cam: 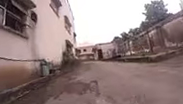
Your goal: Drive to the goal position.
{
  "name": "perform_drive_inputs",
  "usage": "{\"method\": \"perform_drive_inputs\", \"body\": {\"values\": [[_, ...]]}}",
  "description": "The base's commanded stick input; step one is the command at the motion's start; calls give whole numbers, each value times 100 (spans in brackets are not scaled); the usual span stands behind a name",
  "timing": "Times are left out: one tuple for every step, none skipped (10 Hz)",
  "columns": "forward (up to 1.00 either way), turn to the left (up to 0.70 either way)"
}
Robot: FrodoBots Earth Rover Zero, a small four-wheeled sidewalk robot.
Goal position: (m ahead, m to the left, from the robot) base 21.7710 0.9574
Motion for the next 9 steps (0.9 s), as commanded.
{"method": "perform_drive_inputs", "body": {"values": [[70,0],[70,0],[70,0],[70,0],[70,0],[70,0],[70,-14],[70,-27],[70,-28]]}}
